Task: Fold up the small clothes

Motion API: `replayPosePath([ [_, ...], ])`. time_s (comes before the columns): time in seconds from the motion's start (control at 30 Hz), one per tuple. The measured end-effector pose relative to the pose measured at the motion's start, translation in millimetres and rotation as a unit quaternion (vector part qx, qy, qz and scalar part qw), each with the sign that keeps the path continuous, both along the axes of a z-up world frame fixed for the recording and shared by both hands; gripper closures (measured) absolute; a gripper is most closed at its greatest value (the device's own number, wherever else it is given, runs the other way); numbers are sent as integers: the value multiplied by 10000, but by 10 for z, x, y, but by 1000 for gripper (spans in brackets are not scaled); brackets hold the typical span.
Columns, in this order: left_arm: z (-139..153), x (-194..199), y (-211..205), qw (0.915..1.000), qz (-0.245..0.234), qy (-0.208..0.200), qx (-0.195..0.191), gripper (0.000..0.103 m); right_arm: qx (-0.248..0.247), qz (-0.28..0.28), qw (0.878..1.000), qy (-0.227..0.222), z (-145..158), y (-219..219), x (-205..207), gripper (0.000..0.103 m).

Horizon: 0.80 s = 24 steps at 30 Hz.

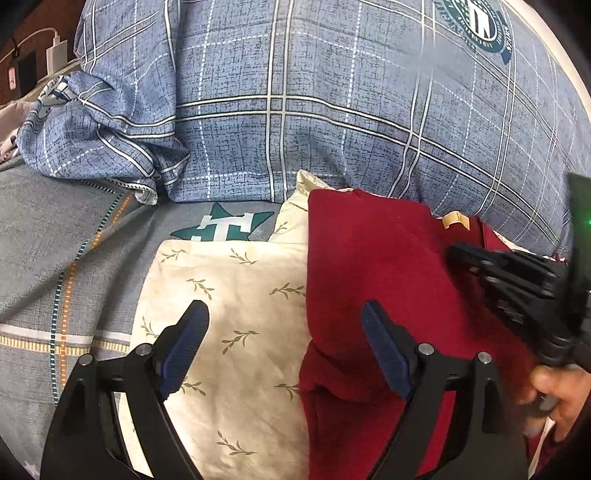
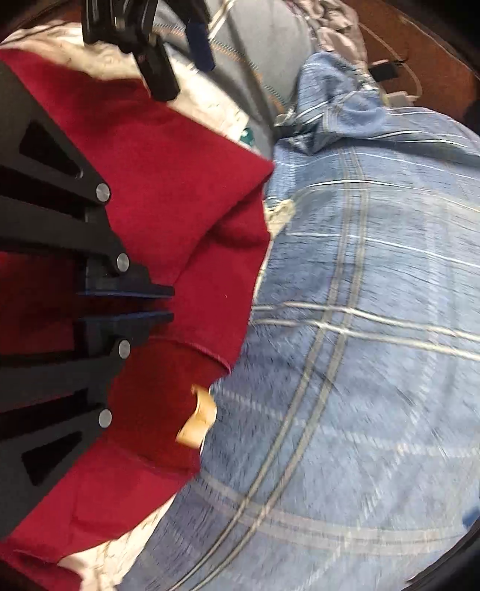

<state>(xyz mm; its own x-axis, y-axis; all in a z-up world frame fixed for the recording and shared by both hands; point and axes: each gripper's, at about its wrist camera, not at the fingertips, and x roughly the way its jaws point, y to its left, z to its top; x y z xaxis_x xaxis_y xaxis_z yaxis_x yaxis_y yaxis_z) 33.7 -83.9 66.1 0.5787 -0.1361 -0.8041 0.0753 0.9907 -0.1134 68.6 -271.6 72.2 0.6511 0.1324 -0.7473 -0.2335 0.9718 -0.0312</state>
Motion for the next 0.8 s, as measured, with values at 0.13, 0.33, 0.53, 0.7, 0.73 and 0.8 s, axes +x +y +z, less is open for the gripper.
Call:
replayPosePath([
  [0.13,16,-7,-53,10000,-24,-29,0,18,101,-123,9999,-22,50,-146,-327,75],
  [0.33,72,-14,-195,9999,-100,-16,3,18,185,-718,9967,334,-283,-307,-323,75],
  [0.53,106,-42,-383,9996,-286,-17,-19,18,231,-966,9947,271,-137,-509,-537,59],
  [0.7,-169,16,-644,9972,-568,449,205,17,390,-1000,9934,393,-208,-685,-627,55],
  [0.73,-207,10,-678,9969,-565,439,326,15,487,-1023,9926,438,-142,-772,-678,55],
  [0.8,-208,-32,-710,9971,-577,253,436,15,738,-1120,9905,304,-53,-919,-744,55],
])
